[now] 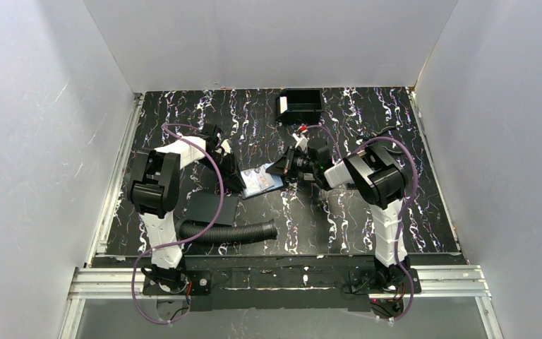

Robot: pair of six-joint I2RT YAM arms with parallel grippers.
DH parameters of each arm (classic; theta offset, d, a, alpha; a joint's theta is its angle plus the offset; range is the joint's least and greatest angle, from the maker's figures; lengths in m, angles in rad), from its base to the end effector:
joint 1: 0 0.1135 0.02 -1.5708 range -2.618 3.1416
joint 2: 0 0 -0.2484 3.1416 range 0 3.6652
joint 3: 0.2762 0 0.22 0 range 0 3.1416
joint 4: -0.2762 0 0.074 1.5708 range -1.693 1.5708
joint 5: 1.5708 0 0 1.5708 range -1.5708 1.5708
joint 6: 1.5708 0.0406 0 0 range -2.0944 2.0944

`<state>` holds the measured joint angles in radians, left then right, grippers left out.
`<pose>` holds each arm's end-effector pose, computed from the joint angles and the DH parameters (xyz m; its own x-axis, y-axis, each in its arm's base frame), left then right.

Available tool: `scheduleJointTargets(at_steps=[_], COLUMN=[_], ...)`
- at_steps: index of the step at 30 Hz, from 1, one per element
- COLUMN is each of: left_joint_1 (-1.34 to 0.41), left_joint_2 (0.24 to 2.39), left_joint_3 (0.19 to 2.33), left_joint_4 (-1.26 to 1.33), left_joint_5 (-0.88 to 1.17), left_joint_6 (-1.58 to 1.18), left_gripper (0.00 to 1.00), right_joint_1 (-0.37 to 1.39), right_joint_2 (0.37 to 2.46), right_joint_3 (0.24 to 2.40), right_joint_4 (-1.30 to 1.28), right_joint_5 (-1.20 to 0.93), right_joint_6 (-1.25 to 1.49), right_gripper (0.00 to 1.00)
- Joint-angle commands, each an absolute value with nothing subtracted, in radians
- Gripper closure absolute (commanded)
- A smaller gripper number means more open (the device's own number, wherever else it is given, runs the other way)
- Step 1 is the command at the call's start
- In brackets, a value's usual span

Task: Put the credit cards into the card holder
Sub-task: Insert the credit card into the card holder.

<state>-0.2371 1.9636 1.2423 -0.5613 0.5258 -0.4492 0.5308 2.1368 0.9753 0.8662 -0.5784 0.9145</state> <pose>0.3302 -0.1008 0.1436 -0.9879 -0.1477 -0.0471 -0.0968 0.8249 -0.5569 0.3301 0.2195 0.1214 -0.8463 0.2725 -0.4577 -0.3350 0.3958 0.8550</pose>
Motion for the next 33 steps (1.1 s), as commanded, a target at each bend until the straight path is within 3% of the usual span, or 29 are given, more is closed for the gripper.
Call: scheduleJointTargets(at_steps=[1,18,33], left_joint_1=[-0.250,-0.251,-0.253], left_joint_2=[1.995,1.993,1.977], left_joint_3=[1.203,1.199,1.190], left_joint_4=[-0.573,-0.571,-0.551], left_joint_5=[0.427,0.434,0.458], left_joint_6=[-0.421,-0.421,-0.442], left_gripper=[0.72,0.72,0.73], right_joint_1=[0.535,0.536,0.579], right_joint_2=[2.159,2.171,2.204], right_joint_3=[1.020,1.025,0.898], right_joint_4=[0.878,0.945,1.192], right_joint_5=[-0.574,-0.565,-0.503], right_joint_6=[0.864,0.881,1.091], right_gripper=[0.99,0.99,0.99])
